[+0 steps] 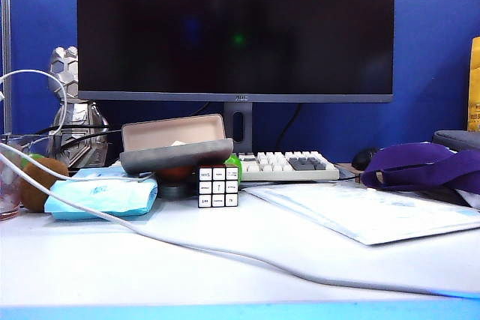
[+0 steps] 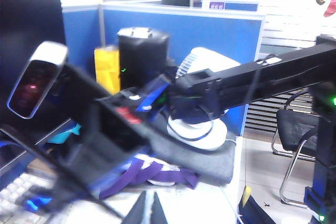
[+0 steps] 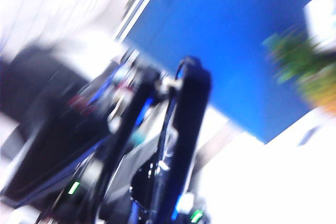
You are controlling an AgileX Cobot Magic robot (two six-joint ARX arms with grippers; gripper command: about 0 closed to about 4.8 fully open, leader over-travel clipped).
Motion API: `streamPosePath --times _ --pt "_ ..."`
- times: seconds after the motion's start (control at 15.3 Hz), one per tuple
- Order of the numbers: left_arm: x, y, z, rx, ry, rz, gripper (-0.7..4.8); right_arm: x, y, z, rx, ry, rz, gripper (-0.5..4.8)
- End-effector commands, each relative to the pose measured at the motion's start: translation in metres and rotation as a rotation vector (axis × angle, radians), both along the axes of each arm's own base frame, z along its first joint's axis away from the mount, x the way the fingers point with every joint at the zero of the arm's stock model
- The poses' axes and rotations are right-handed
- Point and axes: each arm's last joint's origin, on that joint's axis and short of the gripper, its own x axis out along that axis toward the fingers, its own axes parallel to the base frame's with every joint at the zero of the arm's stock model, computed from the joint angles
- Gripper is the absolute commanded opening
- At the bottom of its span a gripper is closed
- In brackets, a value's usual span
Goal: Pick up the glasses, fold the temples of the glasses, place the glasses into the glasses case, and finally close the glasses case.
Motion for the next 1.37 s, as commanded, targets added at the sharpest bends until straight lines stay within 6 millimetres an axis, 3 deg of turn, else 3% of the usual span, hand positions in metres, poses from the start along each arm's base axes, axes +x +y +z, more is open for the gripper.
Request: streamPosePath --times 0.07,0.33,0.59,1.37 --pt "-0.005 0.0 0.003 -0.009 0.006 -0.082 -0.05 0.004 -0.004 0.005 0.018 -0.002 -0.13 -0.05" --pt "-0.005 0.0 0.003 -0.009 0.012 -0.11 -0.05 -0.004 0.011 0.004 0.022 0.016 -0.193 -0.05" --pt "-0.004 -0.001 0.003 -0.01 0.009 -0.104 -0.05 -0.02 0.029 0.003 0.013 0.02 -0.098 -0.05" --pt "0.002 0.0 0.003 -0.021 0.011 0.012 -0.05 -0.043 0.049 0.004 0.004 0.0 0.138 -0.05"
